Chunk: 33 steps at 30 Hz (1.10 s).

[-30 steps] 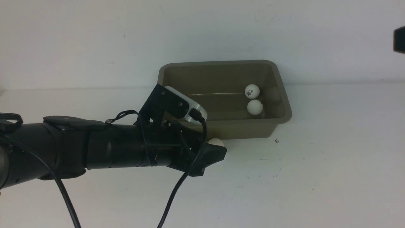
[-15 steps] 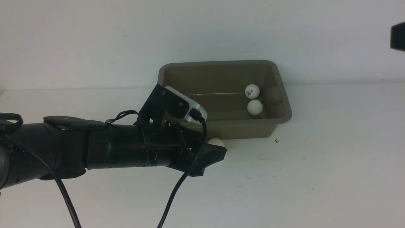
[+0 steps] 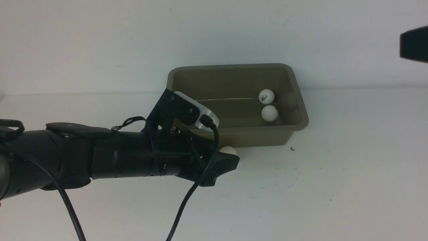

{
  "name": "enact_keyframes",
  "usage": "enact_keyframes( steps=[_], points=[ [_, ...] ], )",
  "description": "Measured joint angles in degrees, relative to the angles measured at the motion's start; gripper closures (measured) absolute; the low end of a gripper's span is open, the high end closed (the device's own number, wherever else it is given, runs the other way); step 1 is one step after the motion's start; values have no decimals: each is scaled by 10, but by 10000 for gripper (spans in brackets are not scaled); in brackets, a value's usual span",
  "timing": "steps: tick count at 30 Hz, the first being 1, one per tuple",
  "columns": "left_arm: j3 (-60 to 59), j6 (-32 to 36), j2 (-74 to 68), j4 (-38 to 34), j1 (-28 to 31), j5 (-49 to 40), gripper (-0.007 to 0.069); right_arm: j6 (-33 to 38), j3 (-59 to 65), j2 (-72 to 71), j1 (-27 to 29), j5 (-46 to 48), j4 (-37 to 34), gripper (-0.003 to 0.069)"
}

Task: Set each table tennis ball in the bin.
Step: Use the left arm to clamp the table tennis ball closest to it

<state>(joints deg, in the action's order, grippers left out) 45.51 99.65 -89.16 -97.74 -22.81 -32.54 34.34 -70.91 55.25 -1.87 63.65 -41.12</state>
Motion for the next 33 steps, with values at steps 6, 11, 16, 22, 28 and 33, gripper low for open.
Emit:
enact_keyframes(
  steps=[6, 11, 16, 22, 28, 33],
  points=[
    [0, 0, 0, 0, 0, 0, 164, 23, 0, 0, -24, 0, 0, 230],
    [0, 0, 0, 0, 0, 0, 164, 27, 0, 0, -39, 0, 0, 230],
    [0, 0, 0, 0, 0, 0, 164, 28, 0, 0, -41, 0, 0, 230],
    [0, 0, 0, 0, 0, 0, 164, 28, 0, 0, -41, 0, 0, 230],
    [0, 0, 0, 0, 0, 0, 164, 28, 0, 0, -41, 0, 1, 230],
    [0, 0, 0, 0, 0, 0, 164, 28, 0, 0, -41, 0, 1, 230]
  ],
)
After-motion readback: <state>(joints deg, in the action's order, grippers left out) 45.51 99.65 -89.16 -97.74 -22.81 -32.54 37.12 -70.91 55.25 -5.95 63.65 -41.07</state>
